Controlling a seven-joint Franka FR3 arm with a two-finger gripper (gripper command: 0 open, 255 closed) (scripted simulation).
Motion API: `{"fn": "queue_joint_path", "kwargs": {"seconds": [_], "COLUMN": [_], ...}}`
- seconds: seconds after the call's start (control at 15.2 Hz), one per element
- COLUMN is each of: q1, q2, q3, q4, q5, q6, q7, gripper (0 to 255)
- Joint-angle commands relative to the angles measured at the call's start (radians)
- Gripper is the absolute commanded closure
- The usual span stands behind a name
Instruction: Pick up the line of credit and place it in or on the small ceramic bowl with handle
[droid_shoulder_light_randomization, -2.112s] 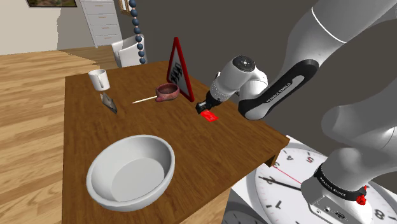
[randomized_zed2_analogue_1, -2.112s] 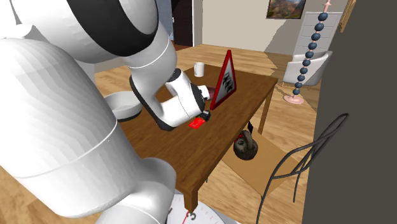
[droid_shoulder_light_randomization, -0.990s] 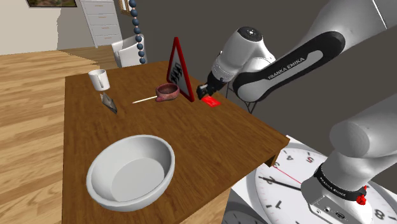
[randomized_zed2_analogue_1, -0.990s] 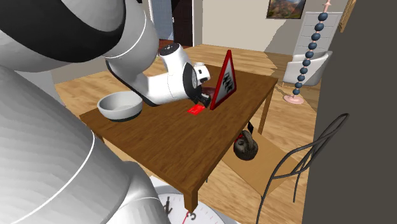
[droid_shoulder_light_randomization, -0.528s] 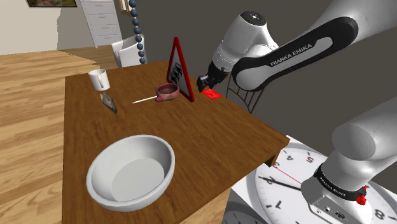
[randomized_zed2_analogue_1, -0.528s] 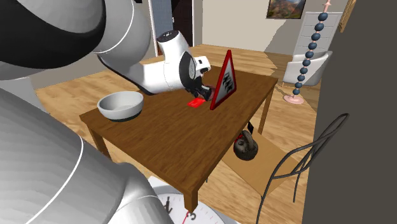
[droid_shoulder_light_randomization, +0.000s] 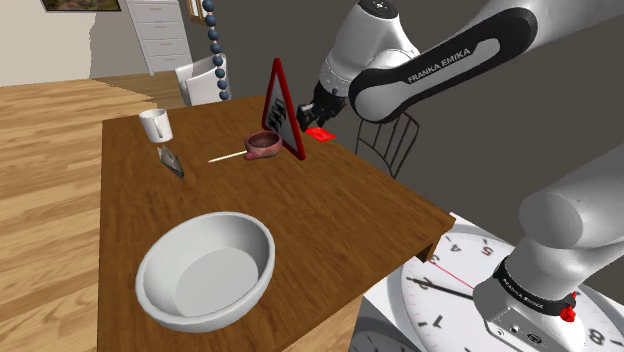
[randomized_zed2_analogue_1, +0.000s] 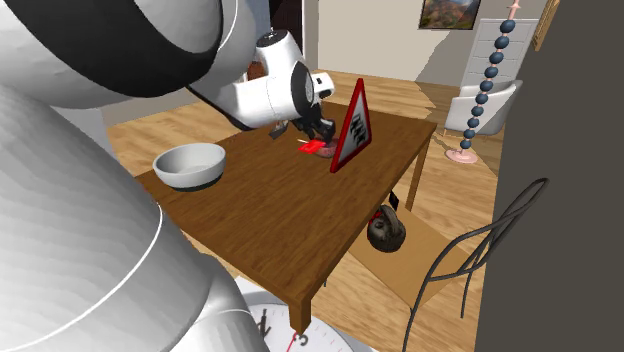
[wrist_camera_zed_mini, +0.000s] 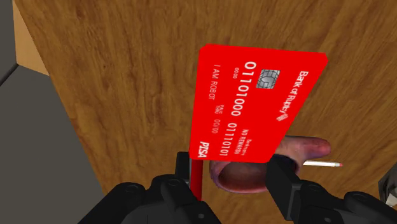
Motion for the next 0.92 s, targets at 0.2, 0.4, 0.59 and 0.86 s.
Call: {"fn": "queue_joint_path", "kwargs": {"seconds": [0.2, 0.4, 0.59, 0.86], "q1": [-0.122, -0.06, 0.038, 0.17], "q2": [0.262, 0.437, 0.586, 0.77], "q3": [0.139, 0.119, 0.072, 0.015], "q4": [0.235, 0.4, 0.572, 0.825], "q5": [-0.334, -0.517, -0.619, -0.693], "q6": [-0.082, -0.174, -0.26, -0.369], "q7": [0.223, 0.322, 0.352, 0.333], "gripper": [255, 255, 255, 255]}}
